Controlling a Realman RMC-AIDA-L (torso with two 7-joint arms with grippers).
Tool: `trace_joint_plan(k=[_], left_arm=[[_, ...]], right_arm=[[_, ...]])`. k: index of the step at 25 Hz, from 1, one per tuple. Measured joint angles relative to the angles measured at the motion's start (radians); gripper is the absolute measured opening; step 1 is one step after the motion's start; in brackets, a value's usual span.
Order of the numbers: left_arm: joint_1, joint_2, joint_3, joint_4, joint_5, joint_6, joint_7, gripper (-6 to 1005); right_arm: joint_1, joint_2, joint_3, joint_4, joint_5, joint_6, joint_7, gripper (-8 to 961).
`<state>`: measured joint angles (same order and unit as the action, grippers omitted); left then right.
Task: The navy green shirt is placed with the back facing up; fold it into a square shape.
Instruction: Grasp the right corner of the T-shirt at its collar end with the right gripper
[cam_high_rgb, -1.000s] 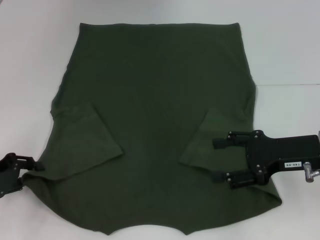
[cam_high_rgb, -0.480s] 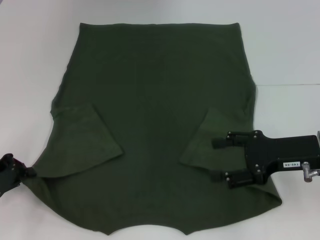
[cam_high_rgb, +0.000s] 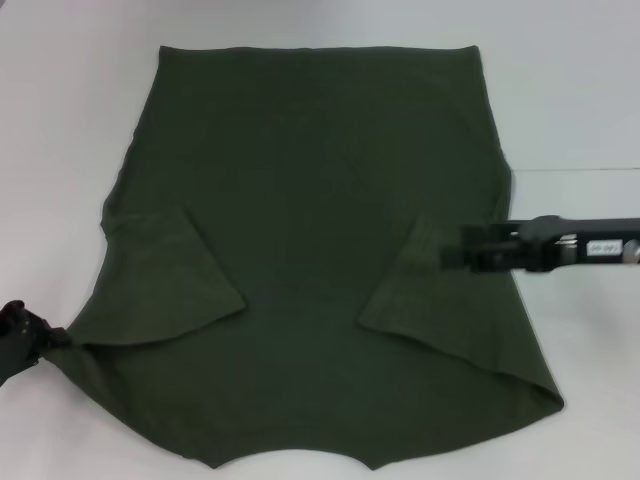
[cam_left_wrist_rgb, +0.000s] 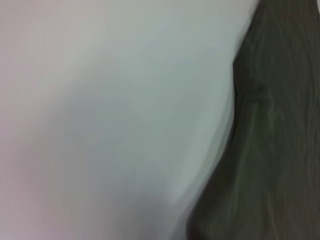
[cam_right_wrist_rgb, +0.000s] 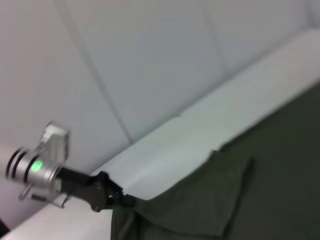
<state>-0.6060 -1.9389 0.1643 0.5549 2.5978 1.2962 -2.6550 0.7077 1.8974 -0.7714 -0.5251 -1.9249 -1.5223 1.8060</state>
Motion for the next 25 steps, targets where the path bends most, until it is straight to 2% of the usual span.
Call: trace_joint_plan(k=[5,6,7,10,16,25], left_arm=[[-0.002,0.002,-0.001,-0.002,-0.009,-0.010,0.008,3],[-0.002,0.002,-0.001,-0.002,-0.013,-0.010,0.009,3],[-0.002,0.002,-0.001,-0.002,-0.015,-0.011,0.011,3],[-0.004,0.002,0.002,-0.002,-0.017,-0.014,0.021,3],[-0.006,0.001,0.004,-0.003,-0.018,-0.023,0.031,2],[-0.010,0.001,0.006,-0.003,-0.018,-0.024,0.039,3]], right_arm=[[0.020,-0.072,0.003,0.000,-0.103,0.013,0.409,924],[0.025,-0.094,0.005,0.003,-0.155,0.017,0.520,924],[0.025,-0.094,0.005,0.003,-0.155,0.017,0.520,924],[0.027,-0.118,0.010,0.006,-0.234,0.006,0.652,924],[0.021,-0.129,0.043,0.012,-0.372,-0.050,0.779,924],[0.023,-0.121,0.039,0.074,-0.465,-0.022,0.790,924]])
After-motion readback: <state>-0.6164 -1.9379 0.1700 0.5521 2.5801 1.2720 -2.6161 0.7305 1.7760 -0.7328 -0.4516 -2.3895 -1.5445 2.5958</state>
